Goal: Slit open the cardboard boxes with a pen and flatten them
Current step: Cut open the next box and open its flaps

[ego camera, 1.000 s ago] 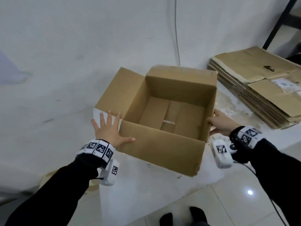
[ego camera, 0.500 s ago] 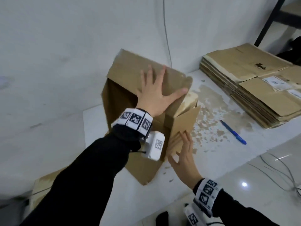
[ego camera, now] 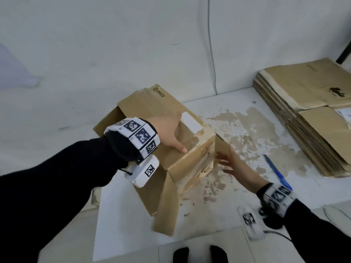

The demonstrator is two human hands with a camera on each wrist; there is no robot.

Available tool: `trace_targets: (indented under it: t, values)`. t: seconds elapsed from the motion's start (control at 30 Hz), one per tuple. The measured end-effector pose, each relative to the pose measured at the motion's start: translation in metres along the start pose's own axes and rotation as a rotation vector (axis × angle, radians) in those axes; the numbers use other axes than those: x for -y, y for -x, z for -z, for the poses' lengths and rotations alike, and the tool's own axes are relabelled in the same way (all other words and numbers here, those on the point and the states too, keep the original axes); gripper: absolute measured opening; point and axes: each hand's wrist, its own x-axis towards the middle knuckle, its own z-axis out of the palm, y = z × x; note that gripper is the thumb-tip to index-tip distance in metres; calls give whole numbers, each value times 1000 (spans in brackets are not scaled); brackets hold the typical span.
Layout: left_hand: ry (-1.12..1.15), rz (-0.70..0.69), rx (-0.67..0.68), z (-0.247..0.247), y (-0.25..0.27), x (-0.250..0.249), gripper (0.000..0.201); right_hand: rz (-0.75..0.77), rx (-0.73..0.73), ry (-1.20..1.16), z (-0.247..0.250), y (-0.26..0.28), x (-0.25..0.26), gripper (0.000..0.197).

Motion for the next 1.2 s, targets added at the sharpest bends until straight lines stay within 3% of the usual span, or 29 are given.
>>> trace_targets:
  t: [0.07,0.17,0.23,0.3,0.33,0.4,0.47,0.53,0.57,0.67,0.77,0.83,0.93,1.03,1.13,1.2]
  values:
    - [-4,23,-4,0,2,-3,90,41,-2,-205,-4,-22,13,73]
    - [33,63,-29,-2,6,0,94,236,-165,-510,-6,-39,47,31]
    - [147,74,-88,-8,14,3,110,417,-219,-419,-10,-38,68,32]
    - [239,77,-219,-12,29,-1,136,580,-118,-234,-16,-33,82,36]
    - [149,89,-317,-13,36,-5,143,655,-49,-98,-20,-30,86,37]
    - [-240,72,-504,-15,43,-11,143,770,33,182,-28,-24,87,40]
    - [-478,34,-518,-15,49,-19,117,851,11,275,-33,-26,86,41]
    - [-471,29,-466,-16,55,-24,74,739,-10,188,-34,-35,90,36]
    - [-425,38,-448,-16,58,-25,63,624,13,136,-32,-47,94,34]
    - [-240,116,-398,-13,69,-40,86,347,245,177,-24,-84,101,42]
    - [-248,319,-426,-21,63,-62,84,274,462,251,-18,-101,107,42]
    - [-344,444,-395,-34,54,-75,82,340,452,431,-4,-100,115,29]
    - [-365,452,-402,-59,45,-67,81,494,348,717,40,-84,119,13]
    - [-175,492,-484,-60,48,-41,91,501,363,642,76,-42,110,14]
    - [-128,588,-463,-53,41,-43,101,656,371,758,64,14,100,20]
    - [-145,630,-417,-51,34,-56,104,758,402,885,44,45,89,15]
